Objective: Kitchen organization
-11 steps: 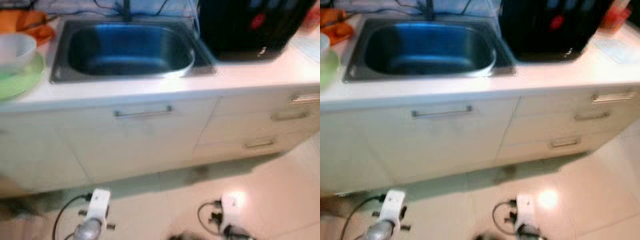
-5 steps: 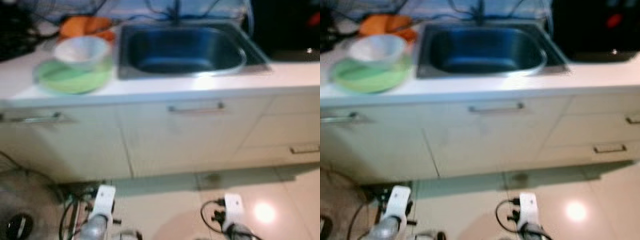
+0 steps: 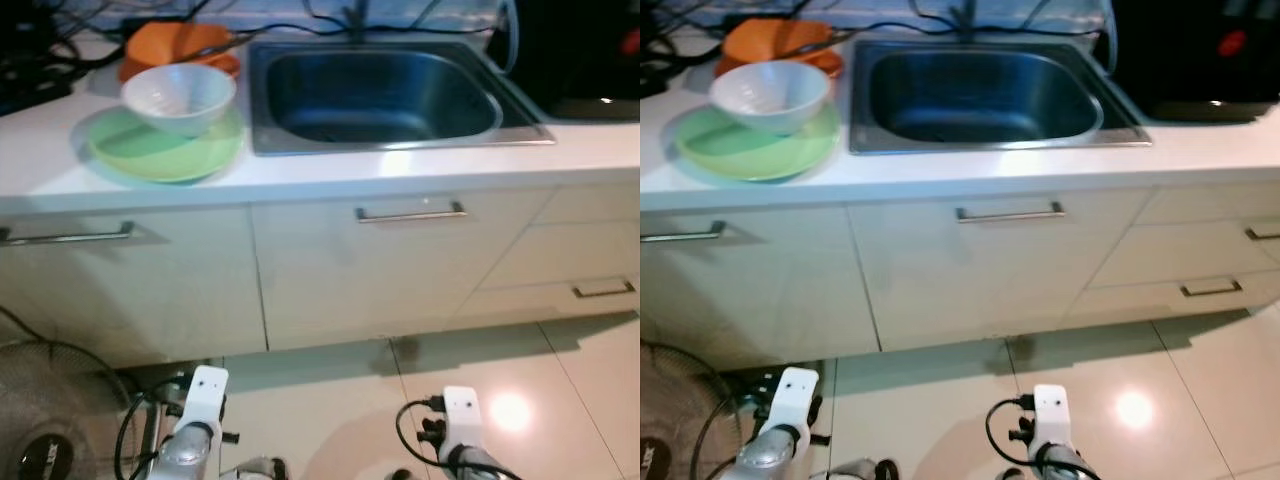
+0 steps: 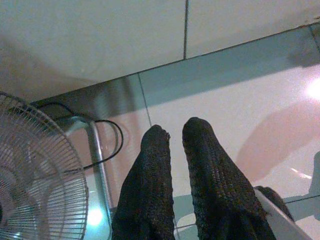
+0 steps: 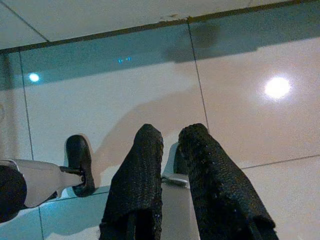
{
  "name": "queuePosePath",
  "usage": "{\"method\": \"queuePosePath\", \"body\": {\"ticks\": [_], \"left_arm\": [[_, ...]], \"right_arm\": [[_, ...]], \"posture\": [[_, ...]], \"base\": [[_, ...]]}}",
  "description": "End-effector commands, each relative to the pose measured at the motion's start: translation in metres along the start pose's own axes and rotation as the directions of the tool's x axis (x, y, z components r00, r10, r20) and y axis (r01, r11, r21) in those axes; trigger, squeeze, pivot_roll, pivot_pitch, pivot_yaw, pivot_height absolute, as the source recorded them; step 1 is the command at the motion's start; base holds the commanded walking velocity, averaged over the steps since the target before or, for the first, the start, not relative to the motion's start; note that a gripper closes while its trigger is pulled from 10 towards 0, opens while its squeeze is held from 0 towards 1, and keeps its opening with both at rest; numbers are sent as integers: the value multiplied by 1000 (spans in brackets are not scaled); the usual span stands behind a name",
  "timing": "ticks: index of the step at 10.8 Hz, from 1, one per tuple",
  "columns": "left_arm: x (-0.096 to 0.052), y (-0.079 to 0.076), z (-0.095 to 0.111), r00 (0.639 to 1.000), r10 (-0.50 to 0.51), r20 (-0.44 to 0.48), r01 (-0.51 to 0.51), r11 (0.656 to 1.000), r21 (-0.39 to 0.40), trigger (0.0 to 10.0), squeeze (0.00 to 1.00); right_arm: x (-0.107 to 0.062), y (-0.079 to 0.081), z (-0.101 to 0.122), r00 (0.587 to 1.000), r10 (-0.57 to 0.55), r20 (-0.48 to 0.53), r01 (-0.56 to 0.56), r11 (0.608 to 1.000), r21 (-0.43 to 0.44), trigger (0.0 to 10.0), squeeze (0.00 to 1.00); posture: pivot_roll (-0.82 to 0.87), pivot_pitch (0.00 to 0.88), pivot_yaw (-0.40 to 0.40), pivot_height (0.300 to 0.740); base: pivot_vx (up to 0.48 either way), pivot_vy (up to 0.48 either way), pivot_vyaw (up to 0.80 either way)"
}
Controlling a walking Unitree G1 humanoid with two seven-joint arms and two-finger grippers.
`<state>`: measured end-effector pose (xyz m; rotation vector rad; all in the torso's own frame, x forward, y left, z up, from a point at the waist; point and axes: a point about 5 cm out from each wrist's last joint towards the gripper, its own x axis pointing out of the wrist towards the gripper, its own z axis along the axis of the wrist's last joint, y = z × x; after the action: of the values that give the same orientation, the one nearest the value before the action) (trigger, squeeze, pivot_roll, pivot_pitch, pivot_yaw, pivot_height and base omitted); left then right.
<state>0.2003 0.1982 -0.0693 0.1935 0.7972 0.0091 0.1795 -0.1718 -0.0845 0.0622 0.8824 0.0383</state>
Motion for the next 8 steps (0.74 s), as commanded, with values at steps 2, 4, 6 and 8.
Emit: {"method": "queuePosePath", "body": {"ticks": [2,4,6,8], "left_arm": [[-1,-4,-2,1000,-15,3,15,1000,6,10000,0],[0,-2,0,1000,-15,15,15,1000,-3,10000,0],[0,0,-2,1000,-9,-2,9,1000,-12,10000,0],[0,-2,-3,1000,-1,-15,0,1000,-7,10000,0]], "right_arm": [[0,-3,1,1000,2,2,-2,1000,-13,10000,0],[0,-2,1,1000,0,3,0,1000,-6,10000,0],[0,-1,2,1000,5,8,-5,1000,-19,10000,0],[0,-1,4,1000,14,12,-13,999,-46,10000,0]], "posture": [[47,122,-4,740],[48,122,-2,740],[47,121,-1,740],[48,119,-2,740]], "base": [[0,0,0],[0,0,0],[0,0,0],[0,0,800]]}}
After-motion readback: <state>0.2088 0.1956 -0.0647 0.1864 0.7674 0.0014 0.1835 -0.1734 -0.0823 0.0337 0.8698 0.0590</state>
